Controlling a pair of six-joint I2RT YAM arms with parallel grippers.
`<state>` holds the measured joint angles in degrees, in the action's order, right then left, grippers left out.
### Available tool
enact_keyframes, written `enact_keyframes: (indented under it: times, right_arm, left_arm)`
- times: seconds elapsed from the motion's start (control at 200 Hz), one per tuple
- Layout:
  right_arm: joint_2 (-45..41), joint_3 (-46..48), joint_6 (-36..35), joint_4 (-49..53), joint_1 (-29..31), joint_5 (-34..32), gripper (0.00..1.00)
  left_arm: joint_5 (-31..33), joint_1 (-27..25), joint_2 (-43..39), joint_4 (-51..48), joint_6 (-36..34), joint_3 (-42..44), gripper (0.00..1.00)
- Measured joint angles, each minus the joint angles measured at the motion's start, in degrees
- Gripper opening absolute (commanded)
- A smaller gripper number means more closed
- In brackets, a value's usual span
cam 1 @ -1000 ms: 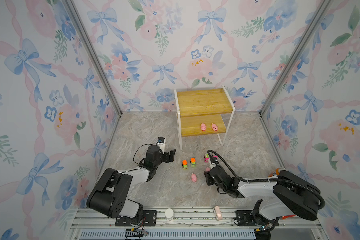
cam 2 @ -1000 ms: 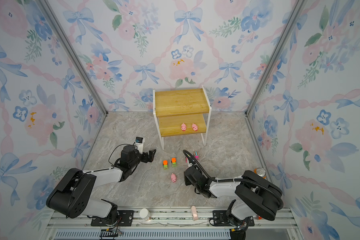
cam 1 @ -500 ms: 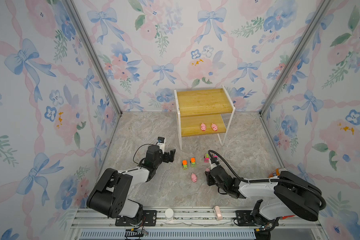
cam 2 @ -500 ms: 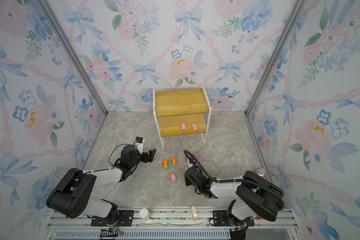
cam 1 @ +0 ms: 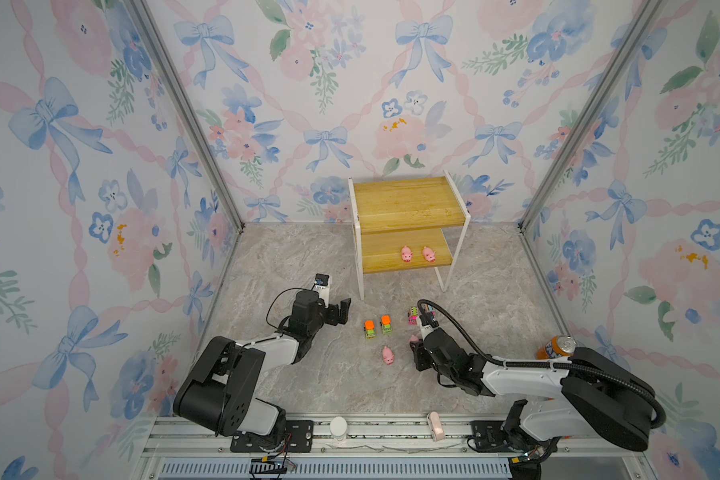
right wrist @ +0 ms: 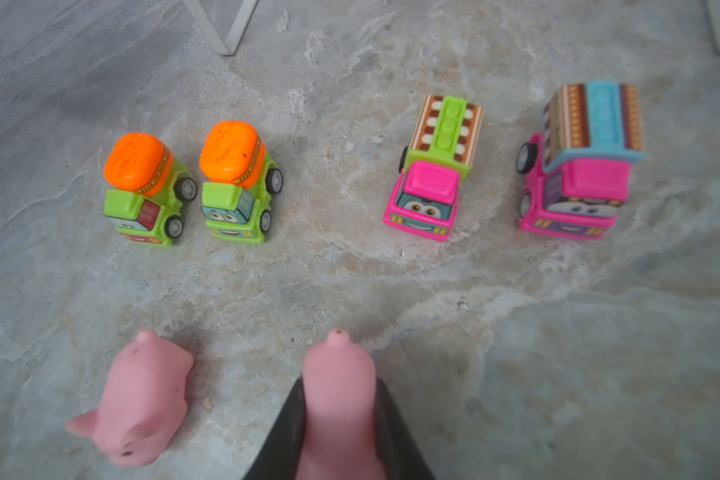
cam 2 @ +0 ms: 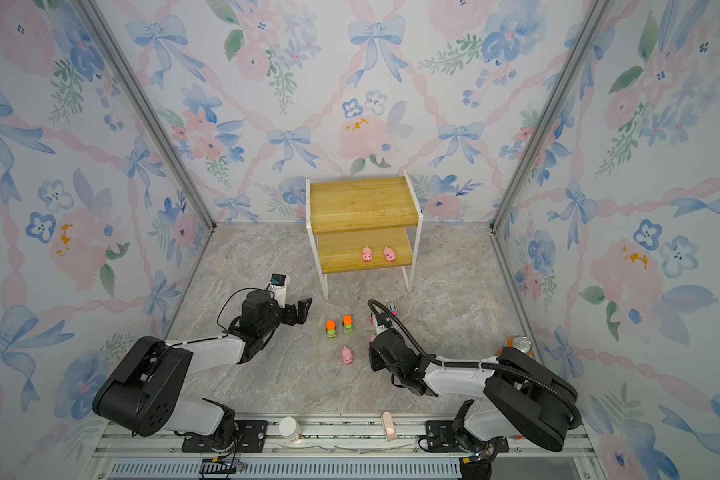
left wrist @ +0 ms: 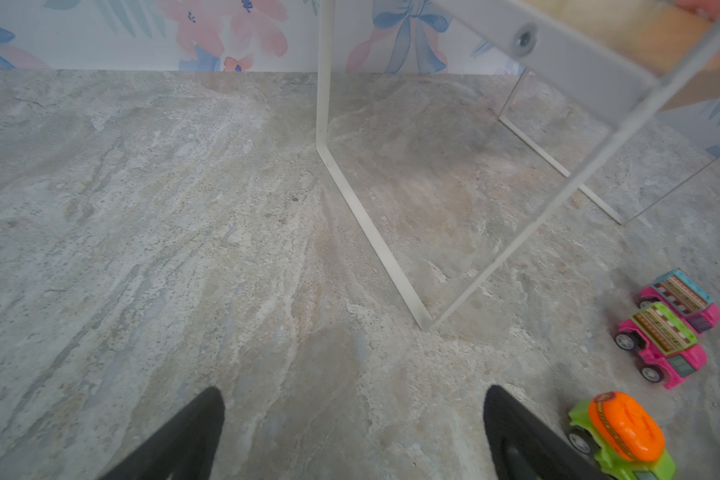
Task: Place and organize the plastic toys onto the shelf
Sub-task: 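Lower the open right gripper around the pink pig nearest the trucks and close, then lift the pink pig and carry it with the right gripper to the lower shelf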
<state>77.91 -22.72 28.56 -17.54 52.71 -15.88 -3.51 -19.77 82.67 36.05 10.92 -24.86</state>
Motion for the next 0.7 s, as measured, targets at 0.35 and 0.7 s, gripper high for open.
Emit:
enact_keyframes:
  times: [0.35, 0.7]
  right_arm:
    - [-3.5, -12.5, -6.9, 4.7, -3.3, 4.0, 0.26]
    - [4.1, -29.4, -13.8, 5.8, -6.8, 8.7, 0.27]
  left_arm:
    - [0.0, 0.0, 0.0, 0.0, 0.0, 0.0, 0.98]
    - [0.0, 0.0, 0.0, 0.0, 0.0, 0.0, 0.98]
